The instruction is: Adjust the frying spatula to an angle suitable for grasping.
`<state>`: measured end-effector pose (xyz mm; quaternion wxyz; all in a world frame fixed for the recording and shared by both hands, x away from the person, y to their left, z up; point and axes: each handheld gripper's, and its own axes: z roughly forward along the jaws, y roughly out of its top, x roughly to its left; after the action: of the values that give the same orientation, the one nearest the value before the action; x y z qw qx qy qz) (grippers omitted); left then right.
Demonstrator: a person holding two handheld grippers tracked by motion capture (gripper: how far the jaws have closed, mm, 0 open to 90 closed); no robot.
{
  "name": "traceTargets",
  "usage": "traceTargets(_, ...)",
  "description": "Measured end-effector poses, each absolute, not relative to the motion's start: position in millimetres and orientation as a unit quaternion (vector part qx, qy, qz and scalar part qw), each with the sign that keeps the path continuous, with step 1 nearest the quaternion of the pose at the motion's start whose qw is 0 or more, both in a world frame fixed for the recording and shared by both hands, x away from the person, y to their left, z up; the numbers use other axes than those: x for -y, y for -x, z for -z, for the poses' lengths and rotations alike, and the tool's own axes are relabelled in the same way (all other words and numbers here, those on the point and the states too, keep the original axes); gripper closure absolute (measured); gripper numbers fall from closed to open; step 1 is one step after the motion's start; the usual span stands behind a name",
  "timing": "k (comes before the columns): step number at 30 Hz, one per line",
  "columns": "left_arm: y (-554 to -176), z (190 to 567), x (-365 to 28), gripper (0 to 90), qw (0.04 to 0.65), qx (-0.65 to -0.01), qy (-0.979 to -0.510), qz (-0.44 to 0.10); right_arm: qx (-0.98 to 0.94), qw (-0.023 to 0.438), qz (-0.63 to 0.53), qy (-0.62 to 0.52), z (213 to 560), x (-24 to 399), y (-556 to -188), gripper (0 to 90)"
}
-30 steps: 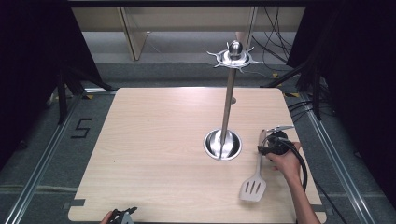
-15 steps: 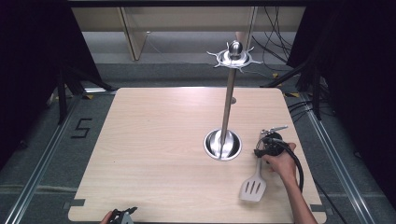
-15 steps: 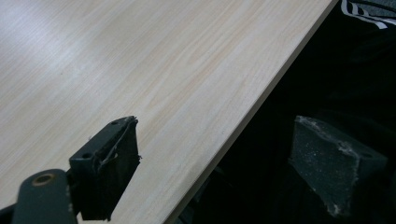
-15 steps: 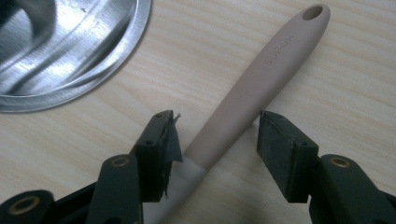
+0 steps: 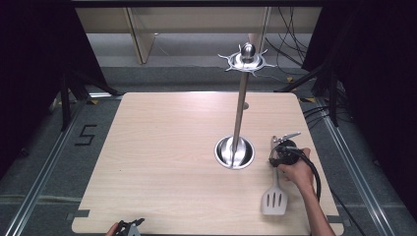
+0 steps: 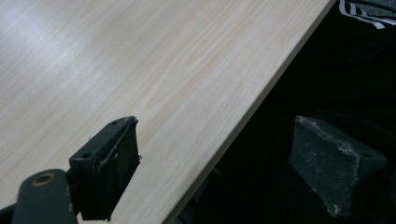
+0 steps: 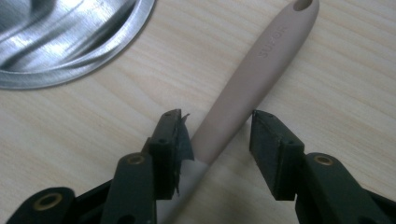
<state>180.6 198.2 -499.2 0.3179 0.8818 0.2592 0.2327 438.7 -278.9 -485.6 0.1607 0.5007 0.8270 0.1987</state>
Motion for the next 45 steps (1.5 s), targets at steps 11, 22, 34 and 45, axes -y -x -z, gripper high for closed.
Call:
traceTargets(11, -179.7, 500.3, -196.4, 14.9, 0.329, -0.266, -0.877, -0.227, -0.847, 0.136, -0.185, -0.479, 479.3, 291.3, -430.9, 72.3)
traceTargets(22, -181.2, 498.7, -198.1, 14.9, 0.313, -0.256, -0.886, -0.227, -0.854, 0.105, -0.156, -0.485, 474.0, 286.6, -437.3, 72.4)
traceTargets(34, -183.0, 500.5, -195.1, 14.9, 0.323, -0.258, -0.880, -0.233, -0.871, 0.092, -0.112, -0.469, 470.4, 280.6, -449.3, 70.7)
traceTargets(45, -185.0, 498.9, -196.0, 14.9, 0.317, -0.254, -0.884, -0.233, -0.871, 0.086, -0.096, -0.473, 472.9, 276.9, -456.3, 70.0)
